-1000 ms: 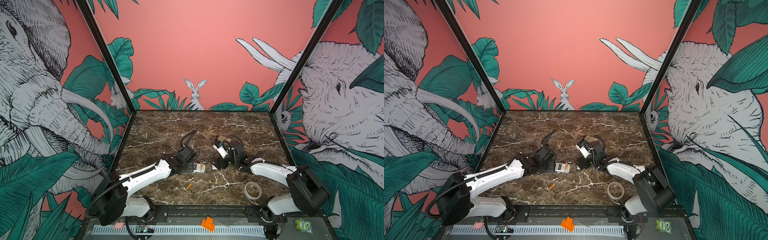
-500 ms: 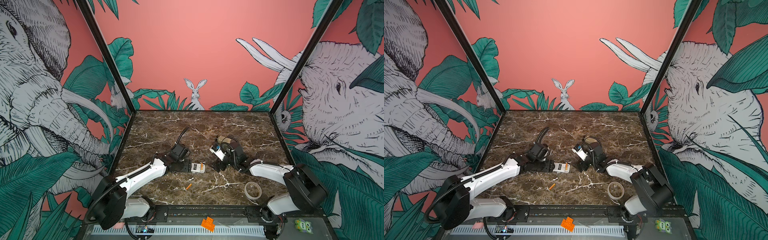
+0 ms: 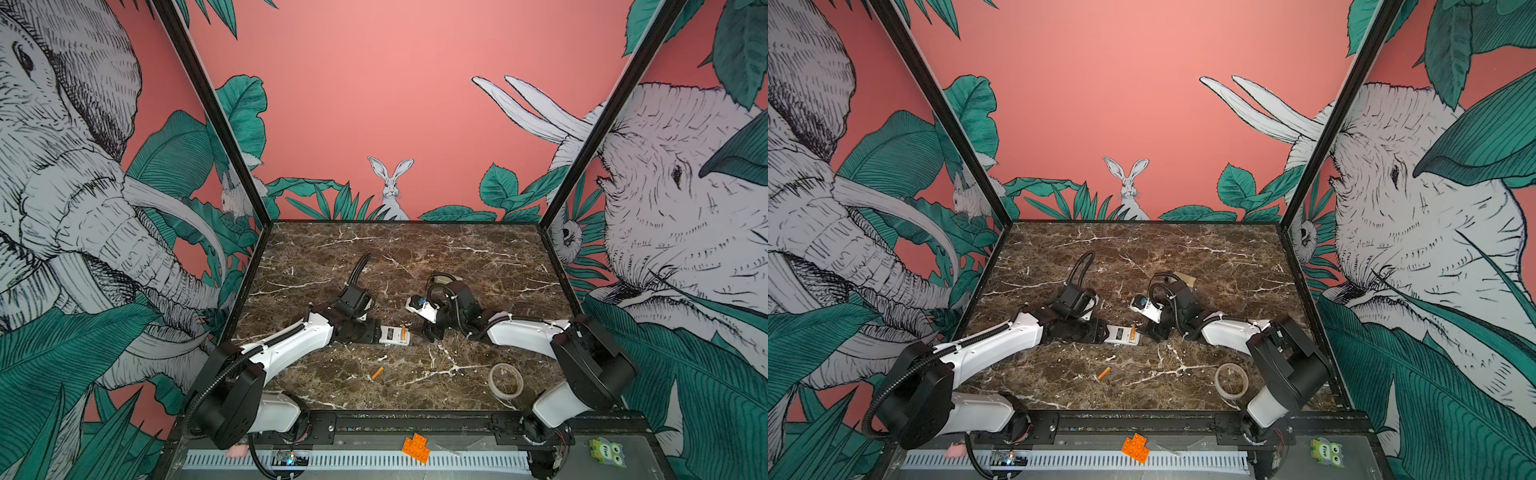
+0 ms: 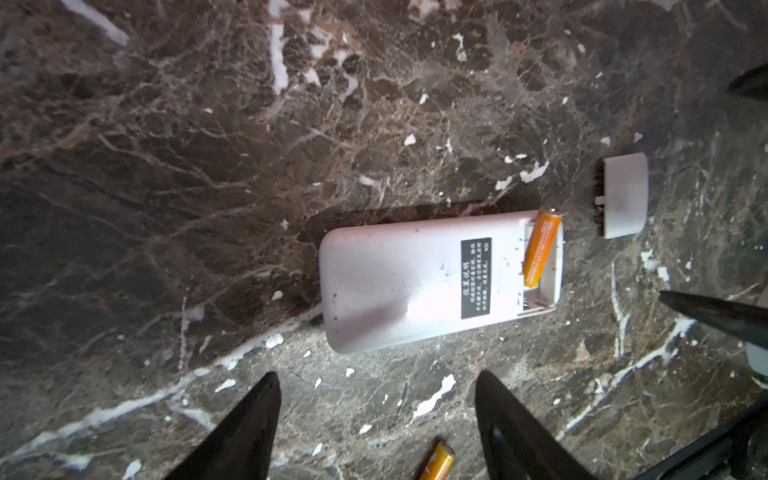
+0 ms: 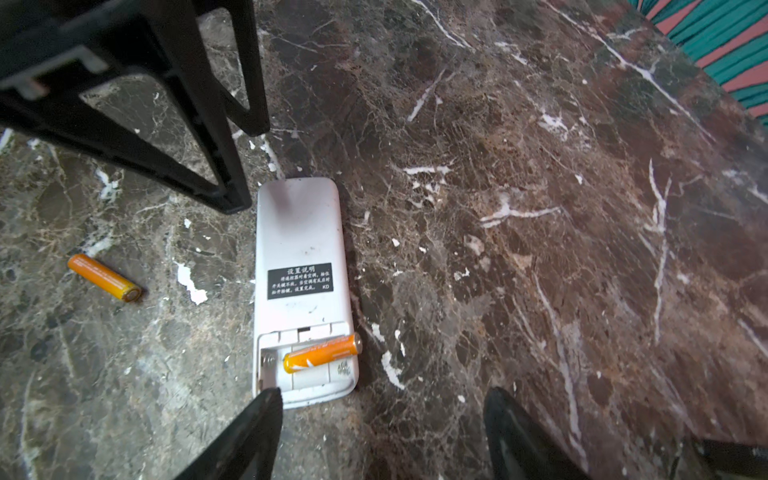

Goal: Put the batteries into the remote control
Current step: 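Lower the right gripper onto the orange battery lying in the compartment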

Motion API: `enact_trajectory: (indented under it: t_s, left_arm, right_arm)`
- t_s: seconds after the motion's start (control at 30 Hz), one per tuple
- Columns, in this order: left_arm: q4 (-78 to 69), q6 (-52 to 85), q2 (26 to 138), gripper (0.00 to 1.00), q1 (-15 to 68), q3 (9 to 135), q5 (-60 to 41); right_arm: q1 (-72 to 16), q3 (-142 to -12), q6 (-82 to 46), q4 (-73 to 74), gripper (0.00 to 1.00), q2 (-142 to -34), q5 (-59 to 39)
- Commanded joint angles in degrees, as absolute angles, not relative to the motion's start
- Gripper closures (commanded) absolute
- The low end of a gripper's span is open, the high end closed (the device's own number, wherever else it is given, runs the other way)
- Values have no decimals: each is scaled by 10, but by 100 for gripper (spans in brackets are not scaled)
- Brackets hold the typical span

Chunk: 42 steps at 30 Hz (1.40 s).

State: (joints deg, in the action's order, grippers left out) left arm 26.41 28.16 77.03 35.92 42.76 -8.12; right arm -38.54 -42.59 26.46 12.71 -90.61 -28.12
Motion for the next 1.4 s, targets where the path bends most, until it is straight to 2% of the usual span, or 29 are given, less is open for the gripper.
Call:
enact_trajectory:
  t_s: [0.0, 0.27, 0.6, 0.73, 1.0, 1.37]
  left_arm:
    - [260, 262, 774, 25, 356, 424, -94]
    - [269, 252, 776, 26, 353, 424, -95]
    - [264, 247, 780, 27, 342, 418, -103]
    - [259, 244, 778, 27, 337, 414, -109]
    - [250, 242, 785, 27, 335, 409, -119]
    - [239, 232, 810, 29, 333, 412, -121]
  right_arm:
    - [-394, -448, 339, 105, 26, -912, -295]
    - [-399, -509, 416, 16, 29, -959, -298]
    - [-416, -530, 444, -23, 34, -986, -275]
    - [-420, -528, 442, -15, 36, -988, -274]
    - [-431, -542, 437, -14, 46, -1004, -249]
    - [-438, -549, 440, -23, 50, -1011, -236]
